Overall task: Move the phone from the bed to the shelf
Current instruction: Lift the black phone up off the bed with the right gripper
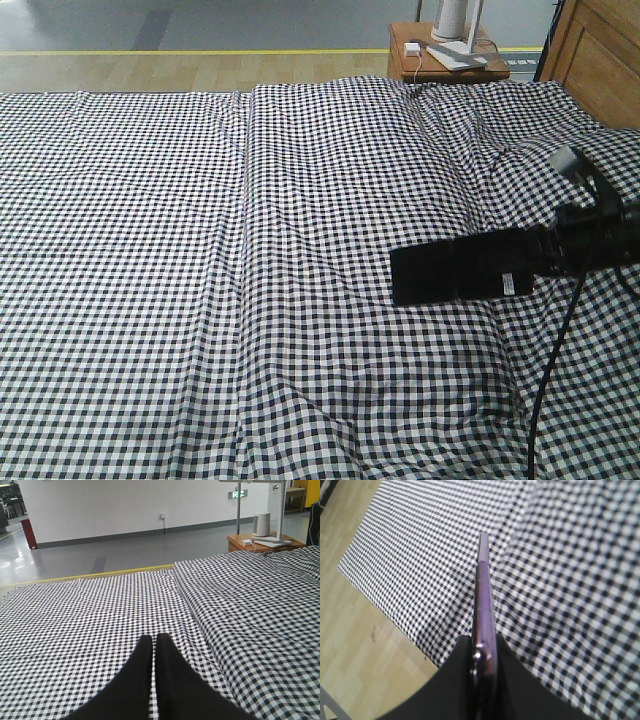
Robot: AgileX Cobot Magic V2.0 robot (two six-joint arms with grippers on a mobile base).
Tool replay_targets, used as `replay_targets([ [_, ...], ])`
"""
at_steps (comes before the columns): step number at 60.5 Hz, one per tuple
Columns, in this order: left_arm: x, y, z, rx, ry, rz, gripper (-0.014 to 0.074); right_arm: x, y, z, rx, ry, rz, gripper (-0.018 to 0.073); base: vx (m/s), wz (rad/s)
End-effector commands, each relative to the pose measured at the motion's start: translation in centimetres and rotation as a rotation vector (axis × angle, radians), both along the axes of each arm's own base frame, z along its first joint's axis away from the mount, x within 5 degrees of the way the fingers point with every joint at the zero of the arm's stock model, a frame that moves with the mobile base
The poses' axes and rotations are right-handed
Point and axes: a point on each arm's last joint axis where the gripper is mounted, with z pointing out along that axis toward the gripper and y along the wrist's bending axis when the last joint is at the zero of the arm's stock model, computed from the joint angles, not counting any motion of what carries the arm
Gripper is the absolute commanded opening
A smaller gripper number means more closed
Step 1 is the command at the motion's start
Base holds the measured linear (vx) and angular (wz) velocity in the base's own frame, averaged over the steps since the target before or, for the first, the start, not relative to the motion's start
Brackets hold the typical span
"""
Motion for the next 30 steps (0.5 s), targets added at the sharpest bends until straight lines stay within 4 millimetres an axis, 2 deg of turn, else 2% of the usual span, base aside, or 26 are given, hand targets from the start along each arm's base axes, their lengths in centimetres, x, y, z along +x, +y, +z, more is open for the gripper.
replay_targets([
  [1,-0.1,-0.1,1.5,-0.011,-0.097,-0.006,0.0001,-2.0,2.4,5.5,0.098,-0.103,0.092,-0.0002,0.0,0.0],
  [11,-0.1,-0.1,1.5,-0.011,-0.097,-0.006,0.0001,-4.7,5.5,9.7,0.098,-0.212,0.166,-0.0002,0.0,0.0],
  [22,-0.1,-0.1,1.5,-0.011,-0.097,-0.006,0.0001,-7.4,8.3,12.7,0.131,-0.289,0.239,-0.0001,0.0,0.0],
  [30,-0.1,-0.1,1.5,-0.011,-0.097,-0.006,0.0001,-8.7,9.9,13.9,0.161,-0.326,0.293,-0.0001,0.0,0.0],
])
